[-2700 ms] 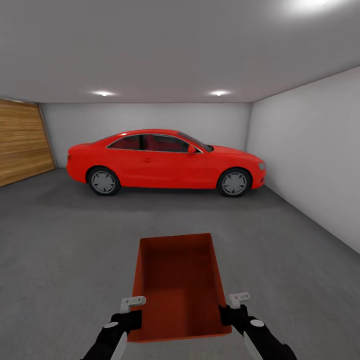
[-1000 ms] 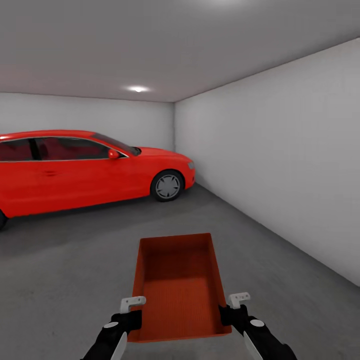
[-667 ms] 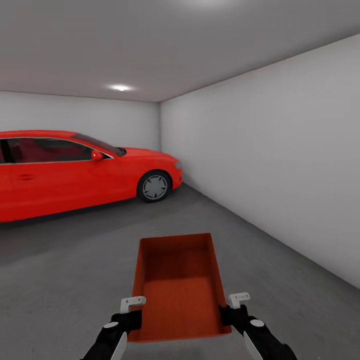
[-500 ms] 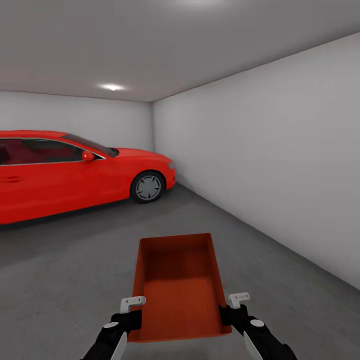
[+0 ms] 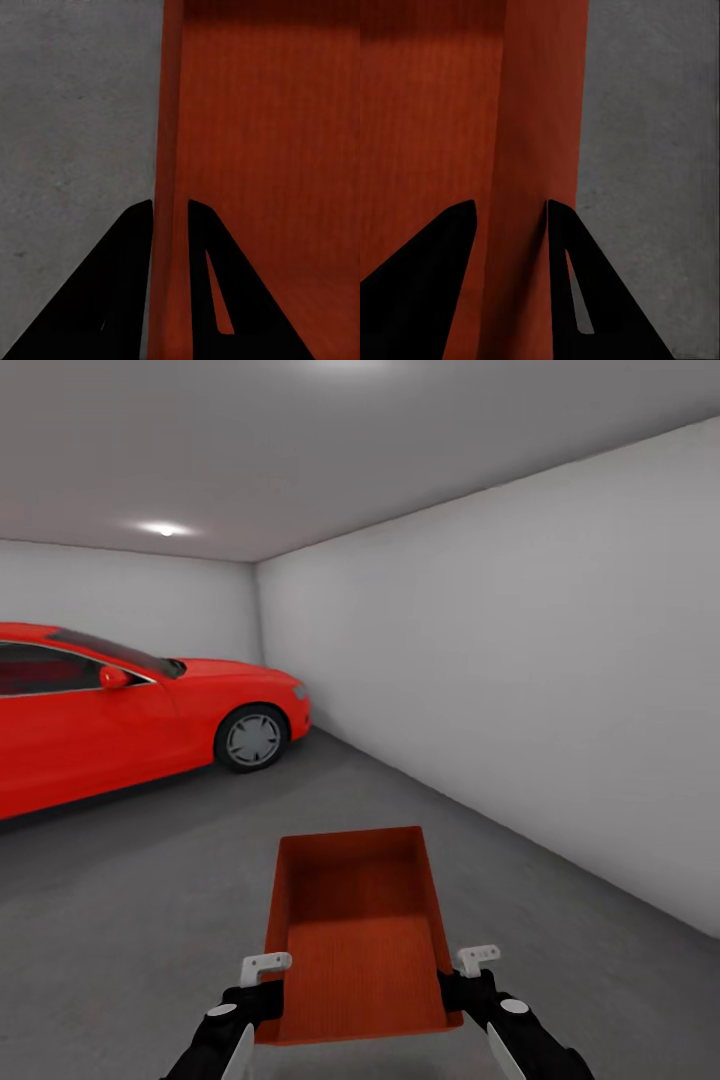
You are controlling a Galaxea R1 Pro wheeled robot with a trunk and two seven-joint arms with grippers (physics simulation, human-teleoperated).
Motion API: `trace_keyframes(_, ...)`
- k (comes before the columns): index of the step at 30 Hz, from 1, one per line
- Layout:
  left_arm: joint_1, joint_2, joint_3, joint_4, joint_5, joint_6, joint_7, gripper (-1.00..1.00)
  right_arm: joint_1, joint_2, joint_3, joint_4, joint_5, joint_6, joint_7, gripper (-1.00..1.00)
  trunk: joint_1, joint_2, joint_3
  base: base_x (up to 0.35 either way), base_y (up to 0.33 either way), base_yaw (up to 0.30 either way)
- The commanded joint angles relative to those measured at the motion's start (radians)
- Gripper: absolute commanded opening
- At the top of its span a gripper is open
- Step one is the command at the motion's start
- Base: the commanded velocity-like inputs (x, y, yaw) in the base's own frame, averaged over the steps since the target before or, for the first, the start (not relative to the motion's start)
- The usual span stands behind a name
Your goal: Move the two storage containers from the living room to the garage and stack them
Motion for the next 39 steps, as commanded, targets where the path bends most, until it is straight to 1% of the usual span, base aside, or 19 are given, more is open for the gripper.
trace_keyframes(1,0.001,0.018,-0.003,-0.003,-0.042,-0.043,0.039,-1.0,-0.001,0.0,-0.005,0.002,-0.034,0.004,0.057,-1.0,0.0,-0.001,0.0,0.0,0.0,-0.3)
trace_keyframes(13,0.001,0.018,-0.003,-0.003,-0.042,-0.042,0.039,-1.0,-0.001,0.0,-0.004,0.002,-0.036,0.005,0.056,-1.0,0.0,-0.001,-0.008,0.0,0.0,-0.266)
trace_keyframes(39,0.001,0.019,-0.003,-0.003,-0.042,-0.041,0.038,-1.0,-0.001,0.0,-0.004,0.002,-0.036,0.005,0.058,-1.0,0.0,-0.001,-0.039,0.0,0.0,-0.198)
